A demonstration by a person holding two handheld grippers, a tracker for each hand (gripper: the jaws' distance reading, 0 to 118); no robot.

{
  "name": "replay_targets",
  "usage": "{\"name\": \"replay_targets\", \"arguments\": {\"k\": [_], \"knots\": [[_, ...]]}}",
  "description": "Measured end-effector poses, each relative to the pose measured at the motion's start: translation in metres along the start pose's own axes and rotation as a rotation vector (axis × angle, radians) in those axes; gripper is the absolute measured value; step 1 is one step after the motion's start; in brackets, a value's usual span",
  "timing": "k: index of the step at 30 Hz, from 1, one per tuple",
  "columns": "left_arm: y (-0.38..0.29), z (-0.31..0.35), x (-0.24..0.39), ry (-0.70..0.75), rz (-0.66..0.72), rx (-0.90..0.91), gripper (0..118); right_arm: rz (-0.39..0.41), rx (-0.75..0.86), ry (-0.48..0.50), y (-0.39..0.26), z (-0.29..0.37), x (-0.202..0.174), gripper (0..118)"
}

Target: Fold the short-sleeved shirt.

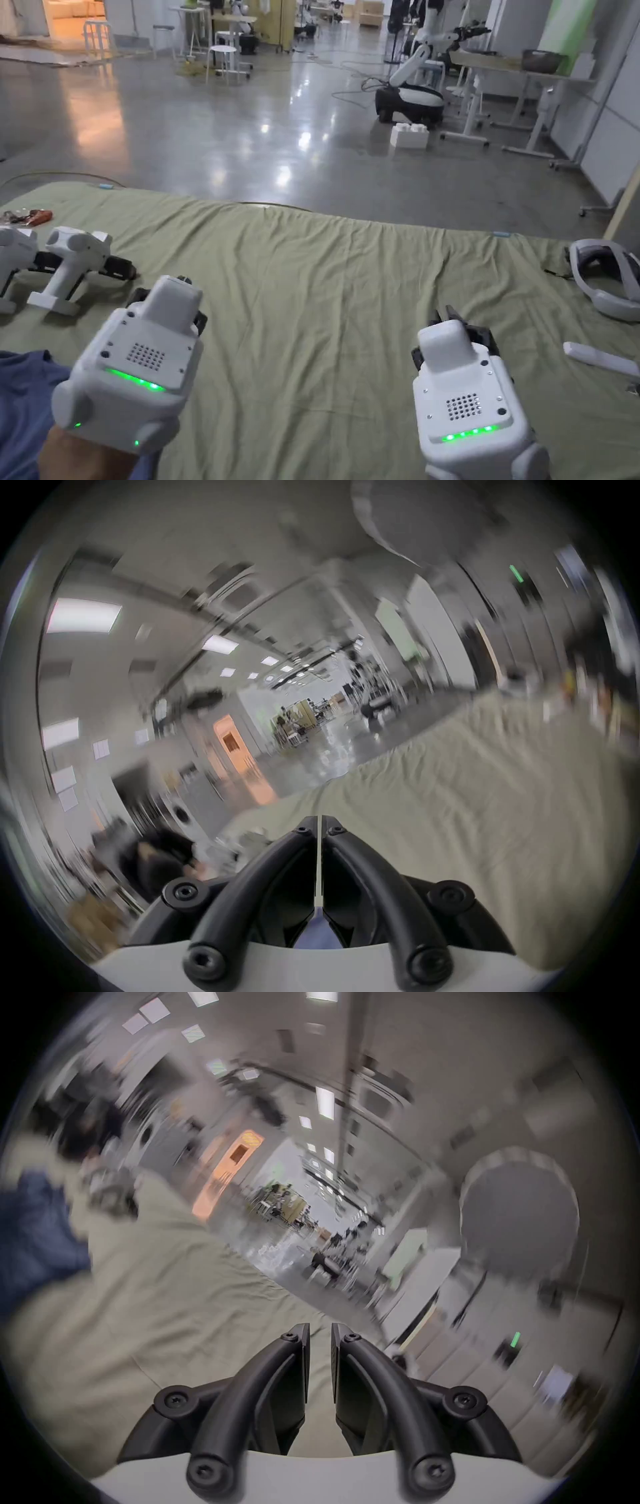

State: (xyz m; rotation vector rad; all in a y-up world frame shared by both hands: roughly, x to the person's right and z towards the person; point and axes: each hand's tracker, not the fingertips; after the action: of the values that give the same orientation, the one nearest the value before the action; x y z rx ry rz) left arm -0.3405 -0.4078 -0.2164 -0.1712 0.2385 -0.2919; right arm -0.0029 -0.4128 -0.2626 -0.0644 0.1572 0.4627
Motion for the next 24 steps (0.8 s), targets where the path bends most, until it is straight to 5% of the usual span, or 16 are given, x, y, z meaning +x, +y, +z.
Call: {"name": "replay_targets", "arguments": {"k": [4,7,13,21,24], "knots": [[0.002,0.007,-0.014,-0.031,0.372,0.045,5,-0.371,-0.057,0.019,-0.004,0.003,0.013,16],[0.002,0.005,-0.017,-0.027,0.453,0.049,5,-0.457,-0.07,-0.019,-0.004,0.008,0.01,16],[-0.001,0.004,-0.024,-0.07,0.423,-0.024,5,-0.457,-0.058,0.013,-0.001,0.012,0.005,16],[-0.056,0.014,-0.076,-0.085,0.327,-0.359,5,-0.373,-0.085,0.078,-0.004,0.009,-0.014,16],[-0.084,0.023,-0.109,-0.085,0.392,-0.483,5,-0.358,-0.111,0.093,-0.01,0.006,-0.024,16]]}}
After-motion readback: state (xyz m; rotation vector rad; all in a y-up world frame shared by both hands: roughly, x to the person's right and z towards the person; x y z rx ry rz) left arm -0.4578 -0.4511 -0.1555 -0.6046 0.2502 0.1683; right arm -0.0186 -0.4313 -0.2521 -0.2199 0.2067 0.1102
